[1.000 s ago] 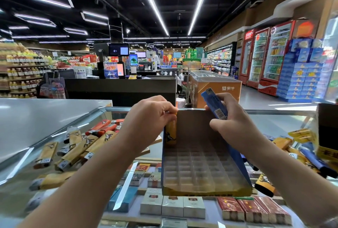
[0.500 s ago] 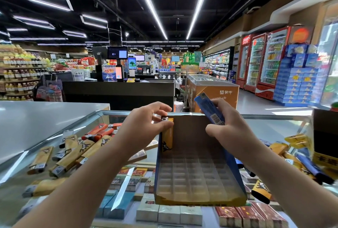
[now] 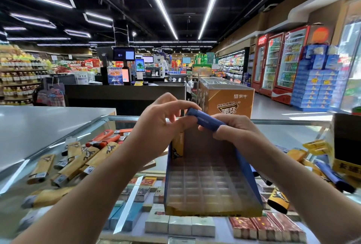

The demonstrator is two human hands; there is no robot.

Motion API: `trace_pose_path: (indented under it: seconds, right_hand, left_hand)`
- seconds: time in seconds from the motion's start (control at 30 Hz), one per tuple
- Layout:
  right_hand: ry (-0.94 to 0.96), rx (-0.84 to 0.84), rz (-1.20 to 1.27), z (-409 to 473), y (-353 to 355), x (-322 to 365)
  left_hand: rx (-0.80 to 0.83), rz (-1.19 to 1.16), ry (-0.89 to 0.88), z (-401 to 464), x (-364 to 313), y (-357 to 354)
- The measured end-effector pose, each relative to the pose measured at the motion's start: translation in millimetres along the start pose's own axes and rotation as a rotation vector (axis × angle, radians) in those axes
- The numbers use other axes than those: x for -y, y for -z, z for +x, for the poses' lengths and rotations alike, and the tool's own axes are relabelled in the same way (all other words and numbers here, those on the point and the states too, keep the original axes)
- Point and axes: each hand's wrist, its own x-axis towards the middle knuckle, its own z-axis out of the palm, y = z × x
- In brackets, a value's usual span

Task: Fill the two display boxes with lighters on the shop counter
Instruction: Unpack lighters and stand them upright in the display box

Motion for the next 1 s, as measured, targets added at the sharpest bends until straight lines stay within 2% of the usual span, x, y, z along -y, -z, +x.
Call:
trace_pose_path:
  seconds: [0.1, 0.2, 0.3, 0.4, 0.7, 1.0]
  right_hand:
    - [0.022, -0.173, -0.071, 3, 4, -14]
    - [-0.089, -0.287, -0.11, 7, 12, -29]
    - [-0.223, -0.211, -0.035, 7, 12, -37]
    - [-0.209, -0.157, -0.129, 7, 11, -39]
    - [-0.221, -0.117, -0.149, 6, 12, -39]
    - [-0.208, -0.117, -0.192, 6, 13, -41]
  left_hand:
    - [-0.061, -0.01, 0.069, 1, 5, -1]
    - [-0.113, 0.017, 0.124, 0, 9, -3]
    - [-0.141, 0.02, 0.139, -2, 12, -4]
    - [-0.128, 0.081, 0.121, -4, 14, -6]
    - [-0.066, 0.34, -0.002, -2, 21, -11]
    - [0.038, 0.146, 0.157, 0, 26, -11]
